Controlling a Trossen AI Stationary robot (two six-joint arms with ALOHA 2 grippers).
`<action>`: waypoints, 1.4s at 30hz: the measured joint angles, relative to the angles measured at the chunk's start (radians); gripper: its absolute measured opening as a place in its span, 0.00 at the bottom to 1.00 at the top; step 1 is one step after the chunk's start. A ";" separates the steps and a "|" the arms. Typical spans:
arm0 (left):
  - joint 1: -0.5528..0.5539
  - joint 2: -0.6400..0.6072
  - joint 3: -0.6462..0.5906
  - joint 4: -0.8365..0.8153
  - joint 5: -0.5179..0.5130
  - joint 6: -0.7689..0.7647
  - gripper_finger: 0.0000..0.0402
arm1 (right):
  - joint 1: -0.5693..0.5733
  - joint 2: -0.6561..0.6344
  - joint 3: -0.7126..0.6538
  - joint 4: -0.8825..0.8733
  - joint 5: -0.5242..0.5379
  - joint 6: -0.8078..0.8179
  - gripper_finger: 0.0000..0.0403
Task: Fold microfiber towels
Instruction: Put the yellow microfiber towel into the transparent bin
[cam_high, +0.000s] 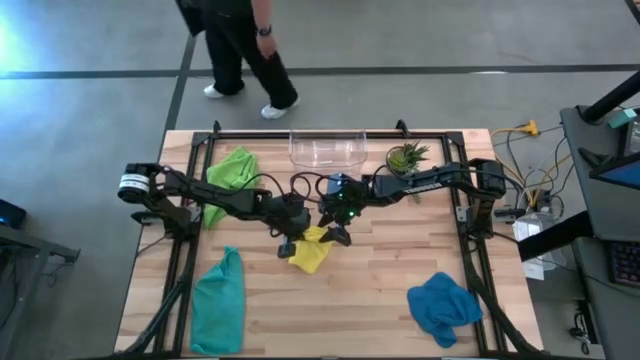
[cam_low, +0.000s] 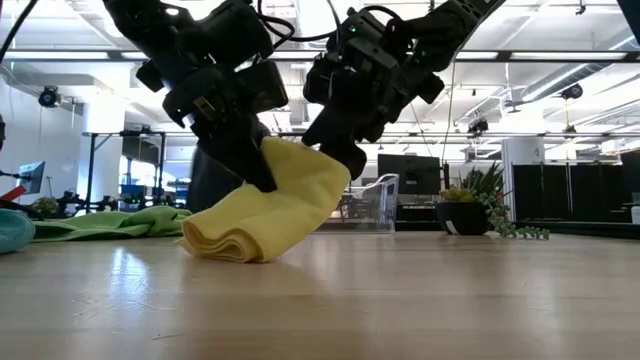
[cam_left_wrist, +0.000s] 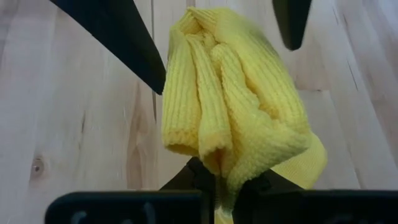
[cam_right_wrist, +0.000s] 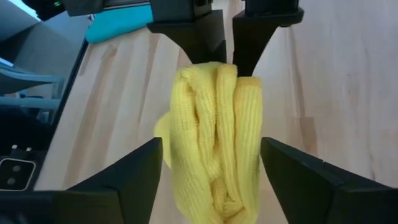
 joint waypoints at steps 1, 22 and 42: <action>0.000 0.000 0.000 0.002 0.000 -0.002 0.01 | 0.000 0.000 0.000 0.000 0.006 -0.003 0.64; 0.000 0.000 -0.002 0.041 0.000 -0.052 0.02 | 0.000 0.000 0.000 -0.041 0.010 -0.047 0.11; 0.086 -0.186 -0.016 -0.055 0.008 -0.052 0.51 | -0.001 0.000 0.088 -0.111 0.010 -0.051 0.03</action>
